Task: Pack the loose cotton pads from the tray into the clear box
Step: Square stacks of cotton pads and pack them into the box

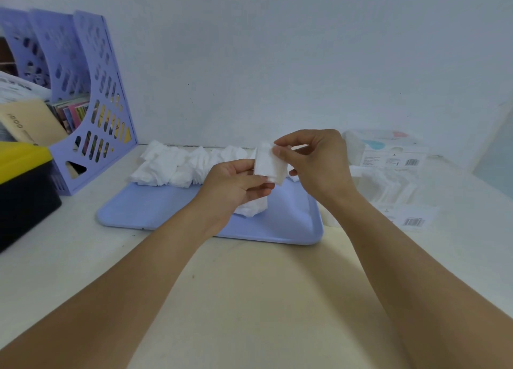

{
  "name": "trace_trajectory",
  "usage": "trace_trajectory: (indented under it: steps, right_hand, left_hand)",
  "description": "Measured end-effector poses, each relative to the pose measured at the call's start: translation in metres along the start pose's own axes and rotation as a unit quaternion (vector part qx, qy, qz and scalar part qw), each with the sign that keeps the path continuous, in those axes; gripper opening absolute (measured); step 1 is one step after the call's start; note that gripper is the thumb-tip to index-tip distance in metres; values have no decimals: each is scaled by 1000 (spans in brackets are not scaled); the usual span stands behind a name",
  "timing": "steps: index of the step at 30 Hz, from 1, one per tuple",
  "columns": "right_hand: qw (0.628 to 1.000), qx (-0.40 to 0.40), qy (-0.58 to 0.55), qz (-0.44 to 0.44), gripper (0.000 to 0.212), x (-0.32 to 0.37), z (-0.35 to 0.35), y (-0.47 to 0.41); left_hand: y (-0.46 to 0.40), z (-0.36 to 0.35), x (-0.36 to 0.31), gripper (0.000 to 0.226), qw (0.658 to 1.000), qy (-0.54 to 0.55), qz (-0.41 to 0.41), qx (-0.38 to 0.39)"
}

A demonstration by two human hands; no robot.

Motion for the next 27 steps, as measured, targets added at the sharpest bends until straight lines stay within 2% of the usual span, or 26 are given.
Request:
trace_trajectory:
  steps: [4,6,9,12,16,24,27]
  right_hand:
    - [999,-18,3,34,5,4,4,-2]
    - [999,-14,-40,21,3,9,10,-5]
    - [993,51,-101,-26,6,13,18,-8]
    - [992,106,-66,-26,3,9,14,-5]
    - [995,98,-4,-3,3,2,10,-4]
    - [995,95,2,4,1,-4,7,-5]
    - [996,90,-3,7,2,-6,3,-4]
  left_hand:
    - [-2,1,2,24,1000,14,24,-13]
    - [-3,1,2,24,999,17,31,-24]
    - [-3,1,2,22,999,23,38,-27]
    - [-1,-1,0,24,1000,8,24,2]
    - [2,-2,-1,29,999,-6,6,39]
    - [1,-2,-2,27,999,-16,9,30]
    - [2,-2,-4,29,999,11,38,14]
Point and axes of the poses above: each hand's wrist, its own y-axis away from the middle knuckle, its own z-axis out of the back of the hand, x = y × z, the point moved 2 cm from there along -y, towards the middle knuckle, and after that the axes turned 10 degrees about -x, right-handed, at the moved point
